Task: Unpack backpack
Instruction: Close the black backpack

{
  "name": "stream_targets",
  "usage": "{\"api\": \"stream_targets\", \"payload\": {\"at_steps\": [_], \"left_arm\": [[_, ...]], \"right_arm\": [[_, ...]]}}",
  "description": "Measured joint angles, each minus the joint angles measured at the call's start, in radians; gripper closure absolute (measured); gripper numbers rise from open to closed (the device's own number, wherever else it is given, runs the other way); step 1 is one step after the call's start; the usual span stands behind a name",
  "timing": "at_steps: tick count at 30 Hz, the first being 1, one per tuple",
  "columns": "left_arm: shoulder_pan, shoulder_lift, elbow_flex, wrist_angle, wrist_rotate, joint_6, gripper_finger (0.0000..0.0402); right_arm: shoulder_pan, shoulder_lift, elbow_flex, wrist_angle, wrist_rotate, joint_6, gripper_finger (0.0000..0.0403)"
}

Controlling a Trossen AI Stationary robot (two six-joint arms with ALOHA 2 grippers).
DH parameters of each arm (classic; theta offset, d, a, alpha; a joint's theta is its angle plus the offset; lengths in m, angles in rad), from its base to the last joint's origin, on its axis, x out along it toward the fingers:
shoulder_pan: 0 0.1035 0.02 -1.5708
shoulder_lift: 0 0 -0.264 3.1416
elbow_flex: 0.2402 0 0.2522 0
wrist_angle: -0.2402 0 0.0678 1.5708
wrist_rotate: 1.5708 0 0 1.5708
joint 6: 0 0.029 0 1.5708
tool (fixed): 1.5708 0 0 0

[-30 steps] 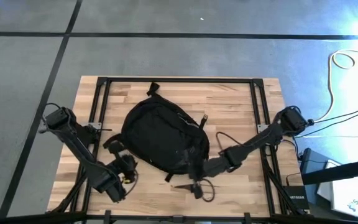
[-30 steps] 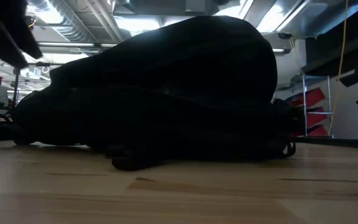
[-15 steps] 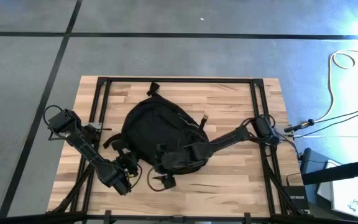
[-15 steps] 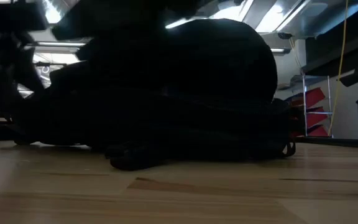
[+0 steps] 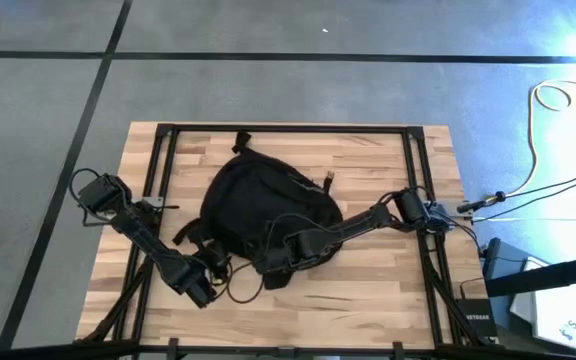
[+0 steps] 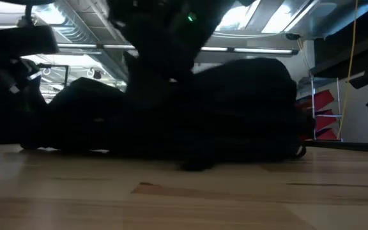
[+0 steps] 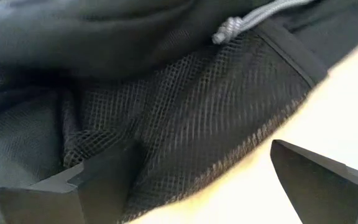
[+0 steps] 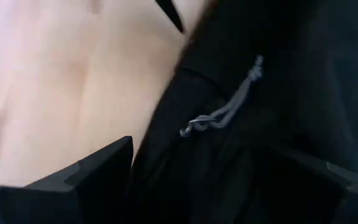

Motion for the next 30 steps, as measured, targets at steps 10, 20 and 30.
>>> {"api": "stream_targets", "payload": {"at_steps": [10, 20, 30], "left_arm": [[0.056, 0.0, 0.0, 0.272, -0.022, 0.182, 0.005], [0.109, 0.0, 0.0, 0.487, -0.028, 0.338, 0.005], [0.127, 0.0, 0.0, 0.532, -0.053, 0.363, 0.005]], "right_arm": [[0.009, -0.03, -0.002, -0.164, 0.014, 0.055, 0.0183], [0.062, -0.105, -0.095, -0.284, 0.099, 0.12, 0.0207], [0.059, -0.43, -0.506, 0.208, 0.048, 0.12, 0.0207]]}}
